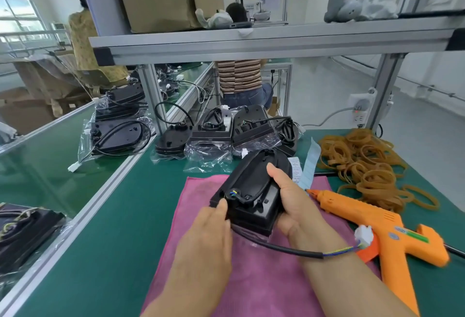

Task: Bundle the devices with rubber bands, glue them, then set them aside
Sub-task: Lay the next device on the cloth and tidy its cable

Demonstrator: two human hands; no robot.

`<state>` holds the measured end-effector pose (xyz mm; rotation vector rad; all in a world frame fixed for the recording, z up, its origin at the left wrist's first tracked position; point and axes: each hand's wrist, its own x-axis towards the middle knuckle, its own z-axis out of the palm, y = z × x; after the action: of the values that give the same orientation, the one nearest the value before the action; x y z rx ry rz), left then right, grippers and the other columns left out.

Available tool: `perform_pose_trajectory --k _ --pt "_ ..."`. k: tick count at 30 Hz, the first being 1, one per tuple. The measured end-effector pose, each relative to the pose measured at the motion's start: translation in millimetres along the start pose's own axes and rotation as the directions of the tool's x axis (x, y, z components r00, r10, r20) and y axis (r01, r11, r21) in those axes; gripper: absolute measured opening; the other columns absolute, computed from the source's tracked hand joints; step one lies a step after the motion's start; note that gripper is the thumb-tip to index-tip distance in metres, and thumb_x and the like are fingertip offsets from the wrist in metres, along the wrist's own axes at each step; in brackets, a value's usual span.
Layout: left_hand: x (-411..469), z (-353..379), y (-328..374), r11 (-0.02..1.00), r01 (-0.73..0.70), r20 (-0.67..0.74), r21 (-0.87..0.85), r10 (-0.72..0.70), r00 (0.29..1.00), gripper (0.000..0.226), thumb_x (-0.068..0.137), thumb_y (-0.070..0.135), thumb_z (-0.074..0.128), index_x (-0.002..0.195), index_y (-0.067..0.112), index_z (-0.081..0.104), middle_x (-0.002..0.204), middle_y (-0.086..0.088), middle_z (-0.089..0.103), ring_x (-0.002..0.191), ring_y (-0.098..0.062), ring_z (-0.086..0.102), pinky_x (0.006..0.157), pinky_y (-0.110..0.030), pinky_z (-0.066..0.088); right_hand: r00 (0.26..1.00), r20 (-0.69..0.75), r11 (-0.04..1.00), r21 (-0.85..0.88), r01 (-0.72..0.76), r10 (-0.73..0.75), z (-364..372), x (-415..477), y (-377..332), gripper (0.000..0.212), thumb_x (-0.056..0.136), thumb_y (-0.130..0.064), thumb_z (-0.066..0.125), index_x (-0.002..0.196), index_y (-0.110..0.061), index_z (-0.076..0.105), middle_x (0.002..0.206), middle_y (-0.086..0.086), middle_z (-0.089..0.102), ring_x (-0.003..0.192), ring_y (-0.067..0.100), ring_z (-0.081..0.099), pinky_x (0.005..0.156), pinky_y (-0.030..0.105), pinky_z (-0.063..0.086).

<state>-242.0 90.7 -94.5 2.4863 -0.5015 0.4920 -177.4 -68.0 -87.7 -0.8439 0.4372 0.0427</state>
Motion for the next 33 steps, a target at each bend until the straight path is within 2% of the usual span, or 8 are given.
perform_pose_trajectory --k 3,5,9,11,14,20,27,33 --pt "-2 1 -1 0.95 -0.227 0.051 0.213 0.221 0.974 0.042 0.064 0.008 0.081 0.106 0.003 0.075 0.088 -0.003 0.072 0.072 -0.021 0.067 0.055 -0.026 0.055 1.0 -0.013 1.0 -0.002 0.023 -0.023 1 1 -3 0.039 0.087 -0.029 0.07 0.115 -0.002 0.067 0.105 0.02 0.073 0.098 0.035 0.071 0.084 0.05 0.057" --pt "1 -4 3 0.861 -0.376 0.087 0.343 0.37 0.925 0.016 0.074 0.024 0.066 0.078 0.014 0.078 0.071 0.003 0.068 0.061 -0.018 0.062 0.048 -0.026 0.049 0.999 -0.013 0.998 -0.037 0.045 -0.046 2 1 -2 0.041 0.086 -0.028 0.072 0.116 -0.002 0.067 0.104 0.02 0.073 0.097 0.035 0.071 0.086 0.053 0.056" --pt "14 -10 2 0.802 -0.46 0.25 0.382 0.389 0.886 0.038 0.089 0.031 0.038 0.058 0.027 0.06 0.057 0.008 0.054 0.045 -0.014 0.055 0.047 -0.025 0.039 0.993 -0.002 0.988 -0.092 0.122 -0.122 5 0 2 0.036 0.084 -0.024 0.074 0.113 -0.002 0.067 0.099 0.021 0.074 0.088 0.035 0.073 0.075 0.052 0.06" --pt "19 -16 7 0.891 -0.361 0.238 0.275 0.3 0.924 0.04 0.09 0.034 0.036 0.063 0.026 0.064 0.061 0.008 0.057 0.049 -0.014 0.057 0.047 -0.027 0.043 0.987 0.01 0.981 -0.103 0.163 -0.163 6 0 3 0.033 0.085 -0.02 0.074 0.111 0.001 0.067 0.097 0.023 0.074 0.084 0.036 0.073 0.072 0.052 0.06" --pt "20 -17 8 0.993 -0.055 0.116 -0.108 0.067 0.991 0.03 0.099 0.034 0.054 0.077 0.017 0.066 0.067 0.01 0.056 0.065 -0.011 0.054 0.066 -0.035 0.049 0.983 0.018 0.973 -0.137 0.185 -0.184 6 -2 5 0.033 0.085 -0.021 0.074 0.11 0.0 0.068 0.094 0.02 0.075 0.079 0.033 0.074 0.062 0.042 0.061" --pt "21 -9 10 0.892 0.201 0.023 -0.405 -0.21 0.977 0.023 0.087 0.027 0.073 0.066 0.02 0.067 0.051 0.011 0.058 0.05 -0.009 0.056 0.058 -0.031 0.048 0.971 0.015 0.956 -0.169 0.239 -0.24 8 -4 8 0.036 0.085 -0.026 0.075 0.114 -0.006 0.065 0.097 0.016 0.075 0.087 0.032 0.074 0.074 0.048 0.061" --pt "19 -2 9 0.786 0.302 0.065 -0.539 -0.318 0.946 0.023 0.08 0.032 0.075 0.081 0.04 0.054 0.055 0.004 0.062 0.045 -0.011 0.057 0.052 -0.022 0.044 0.971 0.048 0.947 -0.216 0.239 -0.234 6 -8 4 0.034 0.088 -0.022 0.071 0.115 -0.003 0.063 0.098 0.019 0.074 0.085 0.032 0.074 0.066 0.039 0.061" --pt "12 9 7 0.881 0.169 0.0 -0.443 -0.189 0.982 0.022 0.085 0.023 0.074 0.069 0.023 0.06 0.052 0.011 0.055 0.048 -0.005 0.045 0.052 -0.025 0.04 0.984 0.081 0.969 -0.18 0.17 -0.157 3 -9 7 0.025 0.091 -0.016 0.068 0.111 -0.001 0.063 0.092 0.019 0.075 0.071 0.026 0.073 0.056 0.033 0.058"
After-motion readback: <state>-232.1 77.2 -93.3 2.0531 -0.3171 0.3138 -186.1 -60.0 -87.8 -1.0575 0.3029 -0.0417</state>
